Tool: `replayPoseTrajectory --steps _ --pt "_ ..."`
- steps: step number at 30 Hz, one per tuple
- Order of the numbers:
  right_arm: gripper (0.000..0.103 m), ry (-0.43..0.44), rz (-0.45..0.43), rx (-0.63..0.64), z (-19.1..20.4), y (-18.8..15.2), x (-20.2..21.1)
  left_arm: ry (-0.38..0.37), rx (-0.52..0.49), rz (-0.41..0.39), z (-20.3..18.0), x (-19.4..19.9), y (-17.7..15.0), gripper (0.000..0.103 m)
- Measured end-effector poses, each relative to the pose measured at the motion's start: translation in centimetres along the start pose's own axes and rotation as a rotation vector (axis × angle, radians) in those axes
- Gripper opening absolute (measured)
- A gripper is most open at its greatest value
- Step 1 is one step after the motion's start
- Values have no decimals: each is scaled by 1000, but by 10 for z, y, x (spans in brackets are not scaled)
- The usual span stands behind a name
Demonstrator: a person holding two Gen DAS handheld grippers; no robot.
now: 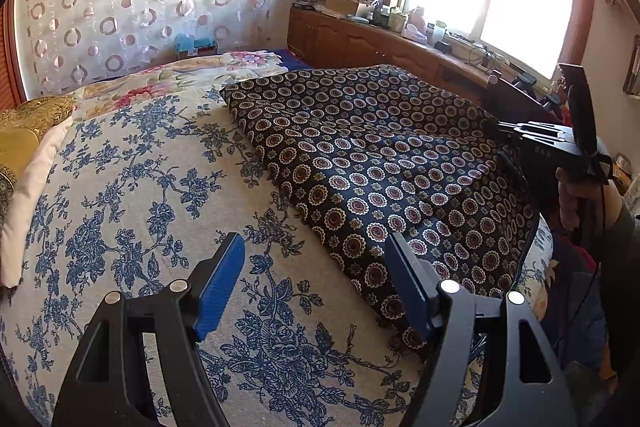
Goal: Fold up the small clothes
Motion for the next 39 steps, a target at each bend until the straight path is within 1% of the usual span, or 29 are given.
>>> replayPoseTrajectory --steps 6,7,8,11,12,13,16,18,21,24,30,32,34,36,39 --pt "4 -12 -2 -21 5 7 -2 0 -9 2 -5 -1 1 73" --pt "10 -14 0 -24 6 7 -2 1 -10 2 -5 -1 1 73" --pt "13 -24 1 -25 7 7 0 1 -11 2 -6 -1 1 73" --pt "30 -54 -11 -12 7 4 9 2 -12 4 -7 -1 1 73" --pt "41 -55 -16 -11 10 4 11 1 -12 4 -7 -2 0 73" --pt "50 -52 -23 -11 13 3 15 1 -11 5 -7 -2 0 73" --pt "59 -30 -42 -9 25 -3 29 -1 -10 9 -8 -3 -1 73" --pt "62 -1 -41 -5 34 -11 36 -4 -12 10 -9 -4 -1 73" --pt "64 26 -28 4 43 -24 38 -6 -20 14 -11 -5 -1 73" --pt "64 25 2 2 45 -35 32 -9 -23 20 -13 -8 -2 73" --pt "64 -79 28 -8 20 -37 27 -12 -34 35 -18 -11 -5 73" --pt "64 -116 33 -34 4 -42 32 -15 -38 38 -20 -12 -6 73" --pt "64 -128 37 -79 -11 -49 38 -19 -40 43 -21 -13 -6 73" --pt "64 -115 42 -128 -22 -53 42 -25 -41 46 -24 -14 -6 73" --pt "64 -43 49 -180 -27 -61 46 -28 -49 51 -28 -15 -7 73"
Point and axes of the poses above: each gripper's, at about its wrist camera, not at the fingertips, and x roughly against the way its jaws point, z to its left, y to its top, the point moved 6 cm from there along -x, roughly the way its jaws point, and after that the axes turned 8 degrees about -x, right-handed, at the moved point
